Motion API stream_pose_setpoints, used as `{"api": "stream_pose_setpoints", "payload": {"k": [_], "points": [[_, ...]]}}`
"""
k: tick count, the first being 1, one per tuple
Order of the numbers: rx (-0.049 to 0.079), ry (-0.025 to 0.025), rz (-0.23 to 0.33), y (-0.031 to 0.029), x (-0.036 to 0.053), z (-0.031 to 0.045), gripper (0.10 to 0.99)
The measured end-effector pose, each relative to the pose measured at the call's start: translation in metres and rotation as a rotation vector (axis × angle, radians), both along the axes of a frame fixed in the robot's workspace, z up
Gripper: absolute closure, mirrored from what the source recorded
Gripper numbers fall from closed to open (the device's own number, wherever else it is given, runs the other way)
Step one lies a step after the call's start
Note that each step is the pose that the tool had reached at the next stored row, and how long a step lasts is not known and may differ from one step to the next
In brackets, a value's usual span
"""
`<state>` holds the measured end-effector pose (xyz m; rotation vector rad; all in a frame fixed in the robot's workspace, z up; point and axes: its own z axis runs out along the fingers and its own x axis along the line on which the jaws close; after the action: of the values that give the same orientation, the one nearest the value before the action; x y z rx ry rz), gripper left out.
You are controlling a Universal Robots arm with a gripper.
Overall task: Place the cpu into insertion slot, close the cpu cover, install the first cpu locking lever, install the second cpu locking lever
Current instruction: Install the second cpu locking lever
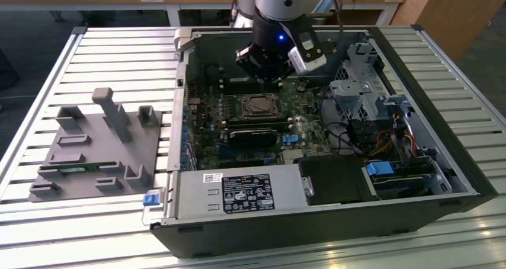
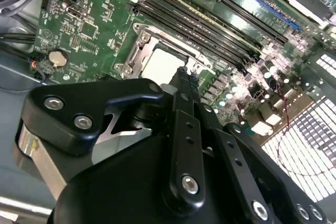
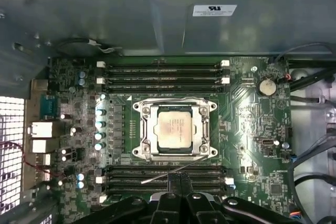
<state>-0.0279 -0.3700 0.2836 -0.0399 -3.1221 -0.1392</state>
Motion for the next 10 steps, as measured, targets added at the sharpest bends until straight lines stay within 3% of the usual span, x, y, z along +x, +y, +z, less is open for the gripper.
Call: {"api": "stream_pose_setpoints", "payload": {"k": [6, 10], "points": [[0.0, 0.0, 0.0, 0.0, 0.0, -0.0108, 0.98], [0.0, 0.0002, 0.0, 0.0, 0.0, -0.0121, 0.98]]}}
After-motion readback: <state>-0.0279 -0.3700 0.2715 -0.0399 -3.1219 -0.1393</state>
